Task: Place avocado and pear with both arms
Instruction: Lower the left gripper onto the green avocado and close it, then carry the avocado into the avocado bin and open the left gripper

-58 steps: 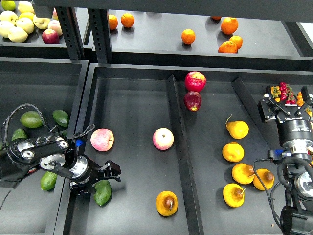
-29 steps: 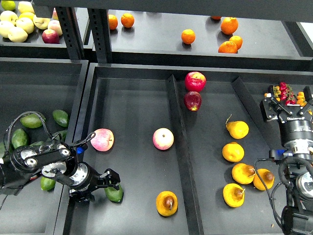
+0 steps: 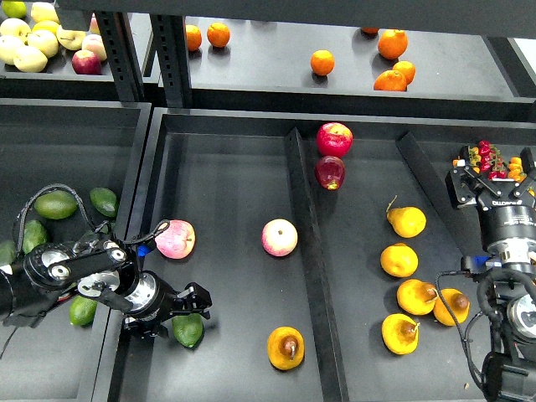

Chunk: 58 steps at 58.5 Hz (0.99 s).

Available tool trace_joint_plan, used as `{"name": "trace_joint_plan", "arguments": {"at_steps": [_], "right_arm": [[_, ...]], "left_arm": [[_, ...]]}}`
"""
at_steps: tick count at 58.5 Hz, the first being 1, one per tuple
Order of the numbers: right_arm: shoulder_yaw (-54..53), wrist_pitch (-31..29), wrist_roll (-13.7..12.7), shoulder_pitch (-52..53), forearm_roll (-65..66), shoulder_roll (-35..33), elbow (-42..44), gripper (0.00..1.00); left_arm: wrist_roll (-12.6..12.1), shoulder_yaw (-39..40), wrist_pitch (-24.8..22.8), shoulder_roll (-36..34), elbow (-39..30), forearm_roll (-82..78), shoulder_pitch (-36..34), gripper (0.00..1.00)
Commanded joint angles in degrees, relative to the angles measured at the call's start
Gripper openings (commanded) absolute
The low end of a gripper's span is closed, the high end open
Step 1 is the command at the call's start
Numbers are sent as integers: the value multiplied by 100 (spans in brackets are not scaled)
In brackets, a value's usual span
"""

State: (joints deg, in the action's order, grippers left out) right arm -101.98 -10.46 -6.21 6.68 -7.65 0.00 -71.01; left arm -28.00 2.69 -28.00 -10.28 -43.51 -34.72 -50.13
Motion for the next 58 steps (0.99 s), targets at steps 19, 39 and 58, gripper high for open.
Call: {"name": "trace_joint_plan", "arguments": {"at_steps": [19,39,58], "right_arm": [[2,-184,-3,-9,9,0,9,100],[-6,-193,-3,-9,9,0,0,100],[-6,-202,-3,-9,0,0,9,100]], "left_arm": [[0,-155,0,193,247,-69,-32,91],[0,-164,0,316,326,-158,3,71],[0,-15,0,474,317,-773,82,51]]}}
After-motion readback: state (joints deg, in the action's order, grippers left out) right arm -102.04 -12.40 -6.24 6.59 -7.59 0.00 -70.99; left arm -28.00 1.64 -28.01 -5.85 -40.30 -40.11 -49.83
